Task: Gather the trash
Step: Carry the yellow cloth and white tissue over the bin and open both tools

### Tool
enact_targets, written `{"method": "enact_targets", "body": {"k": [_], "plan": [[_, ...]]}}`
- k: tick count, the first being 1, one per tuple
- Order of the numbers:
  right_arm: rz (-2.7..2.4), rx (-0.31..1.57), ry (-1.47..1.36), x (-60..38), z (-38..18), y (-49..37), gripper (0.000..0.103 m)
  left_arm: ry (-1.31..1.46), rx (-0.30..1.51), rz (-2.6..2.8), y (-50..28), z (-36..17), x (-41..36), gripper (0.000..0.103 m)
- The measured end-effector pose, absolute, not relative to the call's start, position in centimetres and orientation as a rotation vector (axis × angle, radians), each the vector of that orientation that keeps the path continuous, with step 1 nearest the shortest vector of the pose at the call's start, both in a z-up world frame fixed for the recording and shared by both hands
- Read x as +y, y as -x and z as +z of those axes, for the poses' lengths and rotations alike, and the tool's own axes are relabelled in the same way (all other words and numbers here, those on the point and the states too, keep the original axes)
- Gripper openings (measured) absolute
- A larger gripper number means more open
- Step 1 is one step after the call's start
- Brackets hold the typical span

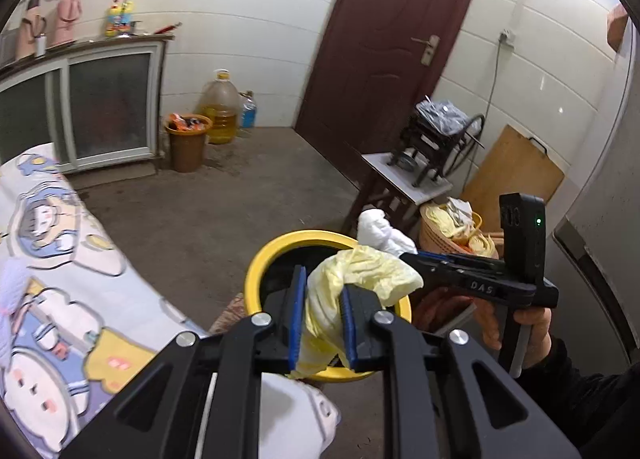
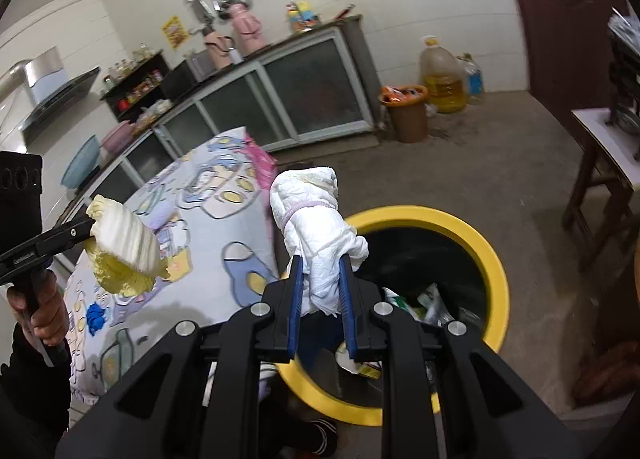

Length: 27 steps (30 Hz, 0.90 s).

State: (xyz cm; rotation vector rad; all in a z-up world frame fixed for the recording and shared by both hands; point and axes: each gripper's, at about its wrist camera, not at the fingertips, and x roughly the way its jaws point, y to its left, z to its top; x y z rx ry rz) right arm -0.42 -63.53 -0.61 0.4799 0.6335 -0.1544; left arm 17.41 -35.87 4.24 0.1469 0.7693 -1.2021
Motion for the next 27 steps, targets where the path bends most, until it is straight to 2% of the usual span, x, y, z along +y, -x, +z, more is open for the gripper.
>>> {"method": "enact_targets", "body": {"k": [17,22,24,25,26,27], "plan": [[-0.241,0.735,-0.595,-67.1,-6.4,1.1,0.018,-0.221,0.875,-1.186,-17.4,-1.8,-45.3,0.015],[-0.276,0.735,-0.623,-68.3,-6.6,1.3,0.025,-0.21,0.881,-1.182,-17.7,-2.1,-46.0,0.016],[-0.288,0.733,-0.622,-68.6,-6.6,1.5,0.029,-0.207,0.877,-1.178,-17.6,-2.0,-46.0,0.019],[-0.291,0.731,-0.625,-68.7,-6.6,1.6,0.039,-0.207,0.872,-1.176,-17.6,-2.0,-46.0,0.026],[-0.298,0.726,-0.632,-68.9,-6.6,1.8,0.044,-0.206,0.867,-1.174,-17.6,-1.9,-45.9,0.035],[-0.303,0.723,-0.639,-69.0,-6.6,1.9,0.046,-0.206,0.855,-1.162,-17.5,-1.9,-45.7,0.04]]}}
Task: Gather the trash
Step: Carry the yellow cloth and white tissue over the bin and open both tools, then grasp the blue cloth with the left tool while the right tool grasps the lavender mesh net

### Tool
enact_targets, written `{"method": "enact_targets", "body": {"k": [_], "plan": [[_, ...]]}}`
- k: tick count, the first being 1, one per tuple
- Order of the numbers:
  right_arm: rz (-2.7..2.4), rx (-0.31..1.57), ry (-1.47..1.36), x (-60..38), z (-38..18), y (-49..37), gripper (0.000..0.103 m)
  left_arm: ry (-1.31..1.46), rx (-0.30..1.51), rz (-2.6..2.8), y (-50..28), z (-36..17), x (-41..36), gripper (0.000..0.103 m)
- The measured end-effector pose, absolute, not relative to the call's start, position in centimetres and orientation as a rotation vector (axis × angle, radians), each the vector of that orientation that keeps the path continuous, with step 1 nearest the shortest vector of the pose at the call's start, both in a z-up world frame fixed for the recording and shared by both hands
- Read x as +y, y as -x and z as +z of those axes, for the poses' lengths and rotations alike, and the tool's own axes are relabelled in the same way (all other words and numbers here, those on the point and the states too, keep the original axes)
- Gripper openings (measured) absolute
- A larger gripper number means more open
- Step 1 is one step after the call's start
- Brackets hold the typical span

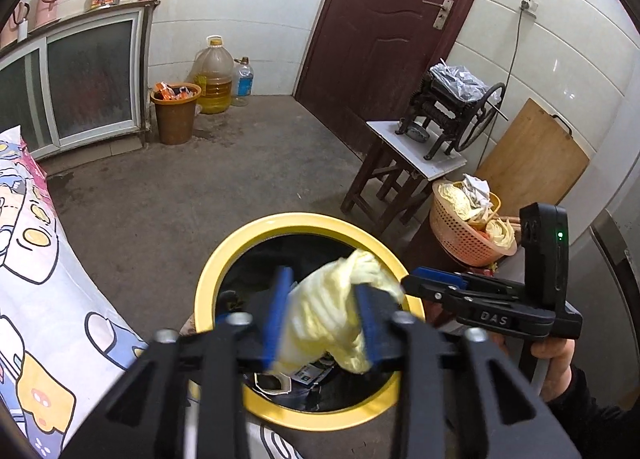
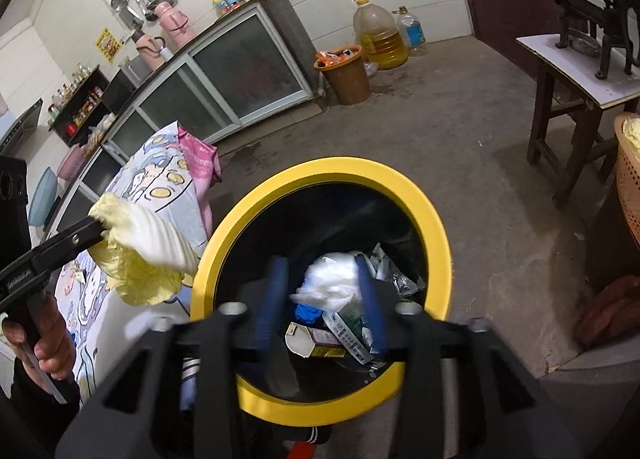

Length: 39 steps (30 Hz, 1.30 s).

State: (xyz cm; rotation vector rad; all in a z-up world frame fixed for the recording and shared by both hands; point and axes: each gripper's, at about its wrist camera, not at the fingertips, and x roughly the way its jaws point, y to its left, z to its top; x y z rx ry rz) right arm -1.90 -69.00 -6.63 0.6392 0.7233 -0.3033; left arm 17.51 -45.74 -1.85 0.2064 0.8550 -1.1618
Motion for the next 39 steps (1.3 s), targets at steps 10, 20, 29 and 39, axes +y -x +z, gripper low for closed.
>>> {"method": "enact_targets", "body": {"k": [10,20,29,39], "plan": [[-0.324,0.725,-0.63,-68.5,-6.0,2.2,0.046,-0.19,0.758,-1.039,-18.3,-0.5,-42.2,0.095],[-0.376,0.692,-0.619,-68.6,-4.0,4.0,0.046,-0.397,0.801,-0.992,-18.4,1.2,-46.6,0.095],[-0.34,0.684,-0.587,-67.8,-3.0,3.6,0.046,-0.206,0.75,-1.02,-19.7,4.6,-42.1,0.095],[-0.118,0.684,-0.467,-60.9,-1.2,-4.0,0.046,-0.177,0.61,-0.875,-18.6,5.7,-23.7,0.095]]}}
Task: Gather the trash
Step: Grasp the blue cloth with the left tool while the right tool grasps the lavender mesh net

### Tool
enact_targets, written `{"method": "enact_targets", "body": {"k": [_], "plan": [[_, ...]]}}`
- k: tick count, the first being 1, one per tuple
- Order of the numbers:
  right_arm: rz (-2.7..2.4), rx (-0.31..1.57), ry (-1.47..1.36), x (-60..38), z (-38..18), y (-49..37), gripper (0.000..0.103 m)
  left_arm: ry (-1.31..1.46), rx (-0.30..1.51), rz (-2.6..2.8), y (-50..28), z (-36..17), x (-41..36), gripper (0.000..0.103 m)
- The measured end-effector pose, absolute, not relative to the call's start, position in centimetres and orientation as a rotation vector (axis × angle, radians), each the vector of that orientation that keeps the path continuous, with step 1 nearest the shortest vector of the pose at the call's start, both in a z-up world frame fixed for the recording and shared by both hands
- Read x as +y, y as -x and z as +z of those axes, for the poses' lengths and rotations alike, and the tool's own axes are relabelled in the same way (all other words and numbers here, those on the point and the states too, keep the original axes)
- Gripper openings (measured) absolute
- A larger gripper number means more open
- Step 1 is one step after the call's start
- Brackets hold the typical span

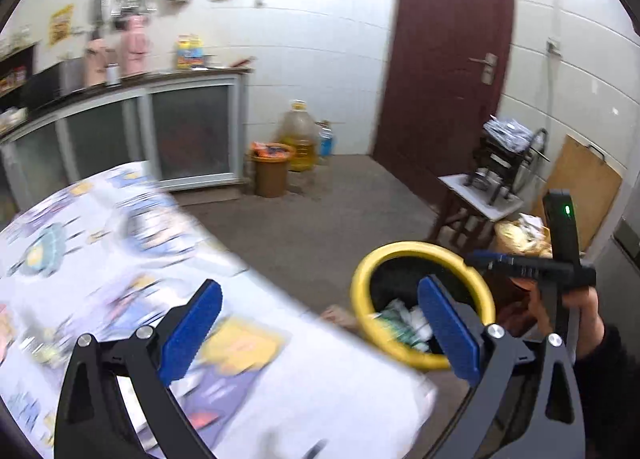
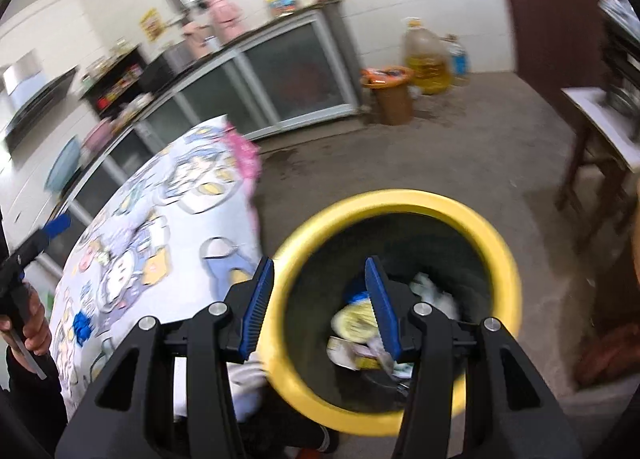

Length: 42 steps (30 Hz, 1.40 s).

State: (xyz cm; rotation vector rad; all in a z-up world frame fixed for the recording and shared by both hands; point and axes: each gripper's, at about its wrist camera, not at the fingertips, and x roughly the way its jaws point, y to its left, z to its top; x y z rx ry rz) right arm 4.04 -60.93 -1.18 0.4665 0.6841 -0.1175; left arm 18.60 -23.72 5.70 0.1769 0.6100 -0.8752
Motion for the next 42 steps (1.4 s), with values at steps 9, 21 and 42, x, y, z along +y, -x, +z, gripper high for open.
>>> {"method": "enact_targets", "body": {"k": [9,21,42], "plan": [[0.153,0.724,-0.29,-48.4,0.3,-15.1,0.05,-0.093,0.701,-0.496,-18.3,2.5,-4.8,0.095],[0.355,0.813,-0.292,-35.9,-1.2,-29.1,0.05,0.013,0.782,-0.374,-20.1,-3.0,0.8,0.095],[0.275,0.934,-0.316,-31.5,-4.5,-40.5,0.05,0.039,0.9,-0.407,-24.2,-7.2,-0.1,0.094]]}}
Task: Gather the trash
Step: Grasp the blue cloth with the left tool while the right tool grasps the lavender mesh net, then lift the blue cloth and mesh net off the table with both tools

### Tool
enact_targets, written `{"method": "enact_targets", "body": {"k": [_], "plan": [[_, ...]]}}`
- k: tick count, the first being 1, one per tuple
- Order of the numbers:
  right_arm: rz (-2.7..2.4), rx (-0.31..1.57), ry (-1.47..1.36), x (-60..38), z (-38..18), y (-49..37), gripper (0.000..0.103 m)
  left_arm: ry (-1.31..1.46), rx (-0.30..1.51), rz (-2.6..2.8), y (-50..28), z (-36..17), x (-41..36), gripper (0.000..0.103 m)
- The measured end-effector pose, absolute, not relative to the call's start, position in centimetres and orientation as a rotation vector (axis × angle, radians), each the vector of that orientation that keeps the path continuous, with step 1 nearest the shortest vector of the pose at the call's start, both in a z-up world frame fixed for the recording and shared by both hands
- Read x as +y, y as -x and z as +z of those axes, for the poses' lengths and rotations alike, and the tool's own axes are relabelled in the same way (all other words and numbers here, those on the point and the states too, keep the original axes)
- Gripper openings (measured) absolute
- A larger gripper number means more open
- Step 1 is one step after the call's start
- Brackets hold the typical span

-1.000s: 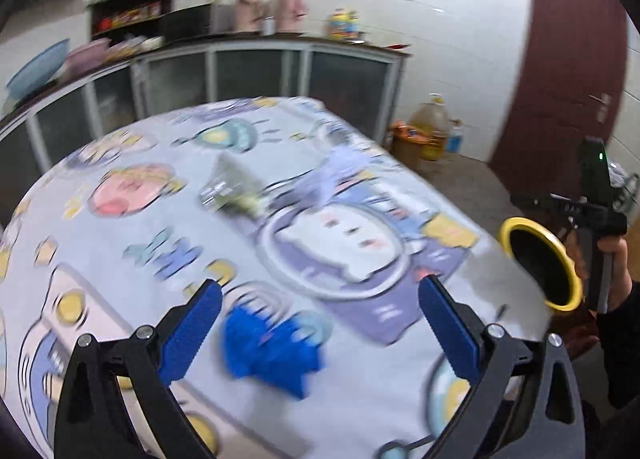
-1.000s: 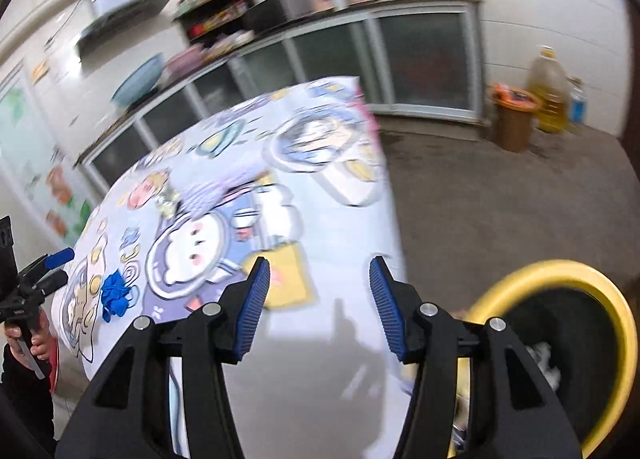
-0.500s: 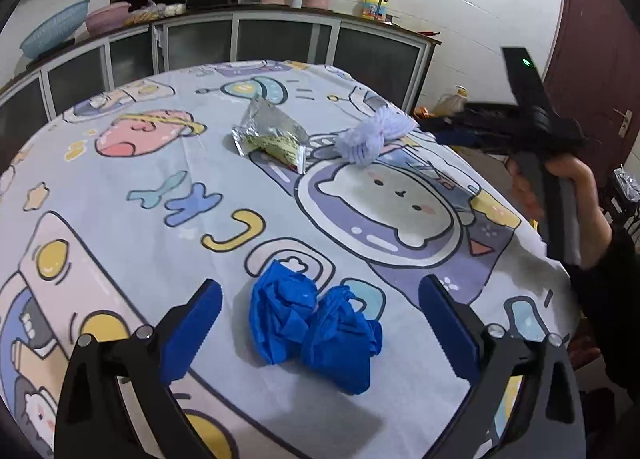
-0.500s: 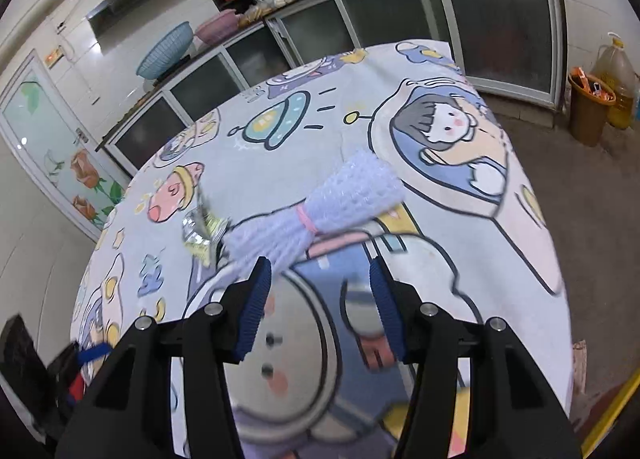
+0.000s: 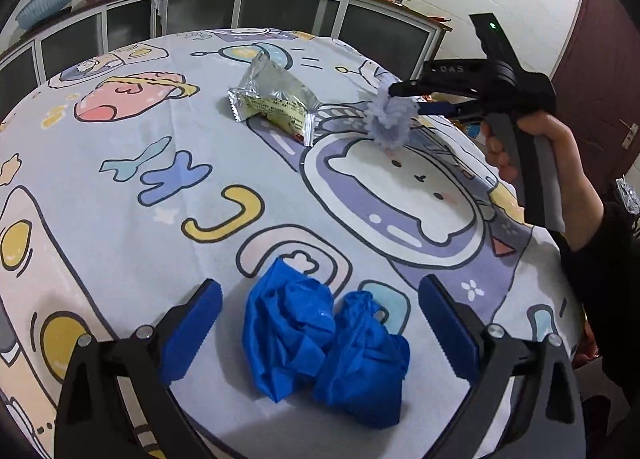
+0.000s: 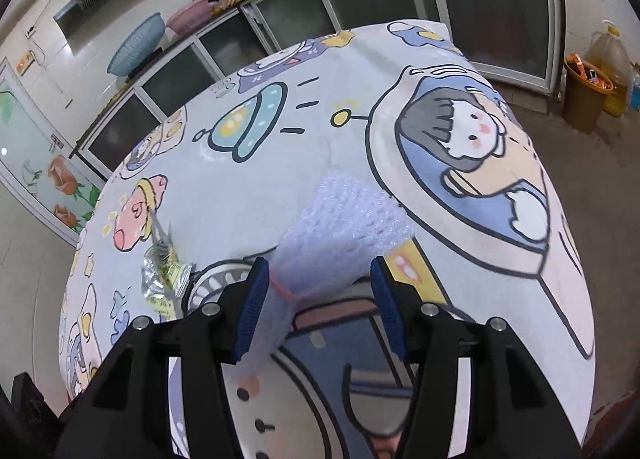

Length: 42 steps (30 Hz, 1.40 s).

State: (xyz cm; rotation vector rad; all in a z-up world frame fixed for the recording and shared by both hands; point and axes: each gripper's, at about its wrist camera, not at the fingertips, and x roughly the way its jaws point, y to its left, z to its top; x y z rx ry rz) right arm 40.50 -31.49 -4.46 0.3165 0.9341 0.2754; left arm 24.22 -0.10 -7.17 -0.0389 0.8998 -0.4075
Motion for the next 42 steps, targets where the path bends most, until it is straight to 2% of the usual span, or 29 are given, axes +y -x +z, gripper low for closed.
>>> {"method": "enact_targets", "body": {"k": [1,2,3,5,6,8,11,12,18,32,42], "plan": [[0.281,0.946,-0.316,-31.2,-4.6,-40.8,0.05,0.037,0.898,-0.4,-24.2,-7.1,-0.2,0.09],[0.28,0.955,-0.309,-30.9,-4.7,-41.0,0.05,0.035,0.896,-0.394,-24.3,-7.1,-0.2,0.081],[0.276,0.959,-0.296,-30.6,-4.8,-41.0,0.048,0.025,0.897,-0.388,-24.2,-7.1,-0.3,0.077],[0.274,0.957,-0.265,-30.0,-4.7,-40.9,0.042,-0.002,0.895,-0.367,-24.1,-7.2,-0.6,0.058],[0.272,0.957,-0.257,-29.8,-4.7,-40.9,0.037,-0.027,0.896,-0.351,-24.0,-7.2,-0.7,0.054],[0.269,0.955,-0.255,-29.7,-4.4,-40.7,0.025,-0.041,0.895,-0.331,-24.0,-7.3,-0.8,0.033],[0.304,0.969,-0.276,-29.7,-3.9,-40.3,0.011,-0.01,0.888,-0.344,-23.9,-6.7,-0.4,0.014],[0.312,0.97,-0.275,-29.7,-3.7,-40.1,0.005,-0.01,0.885,-0.348,-23.7,-6.5,-0.4,0.013],[0.396,0.928,-0.319,-30.5,-1.0,-37.1,0.005,-0.005,0.841,-0.372,-21.9,-4.1,-0.2,0.009],[0.497,0.831,-0.347,-33.6,4.6,-26.9,0.005,0.045,0.766,-0.38,-18.3,-0.3,0.5,0.009],[0.482,0.822,-0.372,-37.5,3.9,-19.8,0.005,0.072,0.784,-0.427,-16.5,0.1,0.4,0.009]]}}
